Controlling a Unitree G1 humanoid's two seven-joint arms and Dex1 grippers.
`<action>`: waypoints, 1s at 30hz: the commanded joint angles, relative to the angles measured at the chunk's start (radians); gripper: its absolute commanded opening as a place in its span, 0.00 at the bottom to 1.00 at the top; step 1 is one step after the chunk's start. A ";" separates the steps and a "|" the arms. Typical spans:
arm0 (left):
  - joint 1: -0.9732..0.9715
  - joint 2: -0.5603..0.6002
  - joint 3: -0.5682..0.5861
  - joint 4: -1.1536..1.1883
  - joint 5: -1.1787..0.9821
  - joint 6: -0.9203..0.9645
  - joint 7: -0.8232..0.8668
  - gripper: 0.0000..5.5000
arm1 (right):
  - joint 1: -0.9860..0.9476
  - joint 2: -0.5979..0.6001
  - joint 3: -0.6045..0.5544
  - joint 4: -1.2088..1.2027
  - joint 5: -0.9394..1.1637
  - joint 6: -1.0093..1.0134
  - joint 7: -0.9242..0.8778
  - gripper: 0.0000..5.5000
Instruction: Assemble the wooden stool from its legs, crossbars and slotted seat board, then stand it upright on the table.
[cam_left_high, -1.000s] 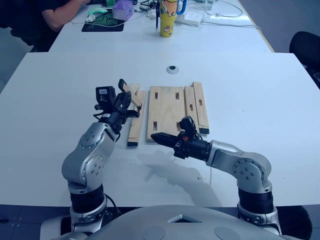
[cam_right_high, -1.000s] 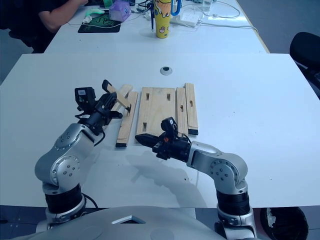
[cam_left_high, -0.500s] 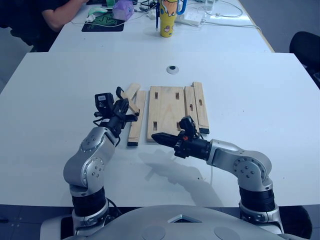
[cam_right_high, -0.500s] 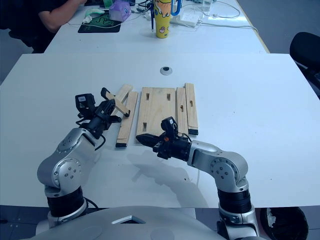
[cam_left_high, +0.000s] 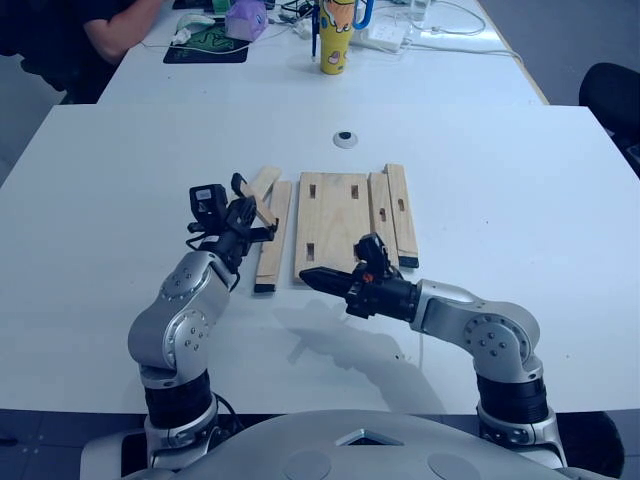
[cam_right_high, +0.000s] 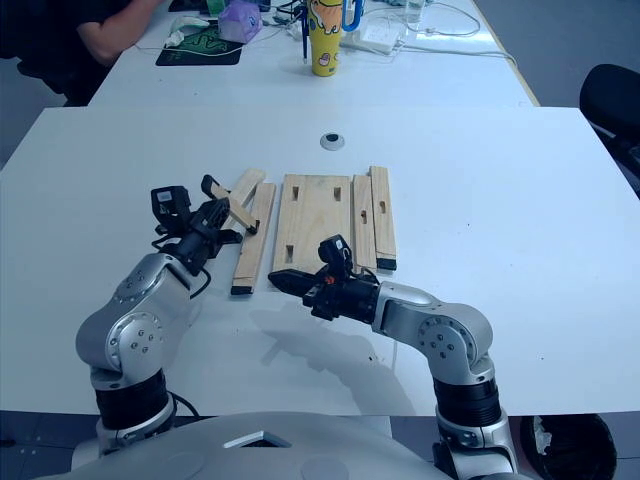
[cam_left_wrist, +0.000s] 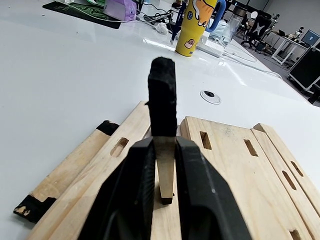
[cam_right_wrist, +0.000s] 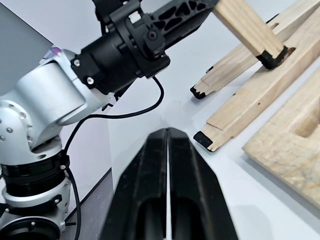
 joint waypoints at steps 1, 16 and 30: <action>-0.021 0.013 -0.003 0.021 0.013 -0.004 -0.007 0.08 | -0.014 -0.001 0.006 0.009 -0.003 -0.013 -0.012 0.00; -0.004 0.067 -0.074 0.072 0.081 0.007 -0.021 0.08 | -0.032 -0.009 0.022 0.017 -0.007 -0.029 -0.022 0.00; -0.017 0.085 -0.137 0.106 0.112 0.042 -0.050 0.08 | -0.033 -0.014 0.038 0.000 -0.002 -0.024 -0.058 0.00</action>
